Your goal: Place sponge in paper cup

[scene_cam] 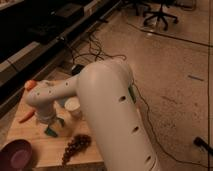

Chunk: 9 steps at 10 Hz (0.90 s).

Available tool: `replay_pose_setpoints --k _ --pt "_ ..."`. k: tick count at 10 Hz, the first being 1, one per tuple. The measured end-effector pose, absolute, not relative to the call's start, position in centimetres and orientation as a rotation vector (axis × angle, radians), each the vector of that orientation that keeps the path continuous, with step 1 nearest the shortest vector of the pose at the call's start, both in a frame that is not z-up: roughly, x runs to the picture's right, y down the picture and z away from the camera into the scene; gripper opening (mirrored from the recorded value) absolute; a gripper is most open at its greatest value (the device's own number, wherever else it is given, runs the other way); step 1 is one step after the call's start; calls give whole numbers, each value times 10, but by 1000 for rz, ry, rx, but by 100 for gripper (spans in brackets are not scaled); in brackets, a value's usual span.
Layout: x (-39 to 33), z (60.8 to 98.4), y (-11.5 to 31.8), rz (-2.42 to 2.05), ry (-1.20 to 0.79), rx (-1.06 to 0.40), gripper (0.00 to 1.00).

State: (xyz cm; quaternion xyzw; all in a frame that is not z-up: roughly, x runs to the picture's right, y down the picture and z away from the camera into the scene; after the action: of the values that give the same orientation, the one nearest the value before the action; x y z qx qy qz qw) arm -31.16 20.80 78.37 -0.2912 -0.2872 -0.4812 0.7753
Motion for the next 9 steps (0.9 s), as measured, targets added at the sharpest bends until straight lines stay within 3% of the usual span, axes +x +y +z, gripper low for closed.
replay_pose_setpoints --k 9 --pt "-324 817 221 -1098 -661 -640 77"
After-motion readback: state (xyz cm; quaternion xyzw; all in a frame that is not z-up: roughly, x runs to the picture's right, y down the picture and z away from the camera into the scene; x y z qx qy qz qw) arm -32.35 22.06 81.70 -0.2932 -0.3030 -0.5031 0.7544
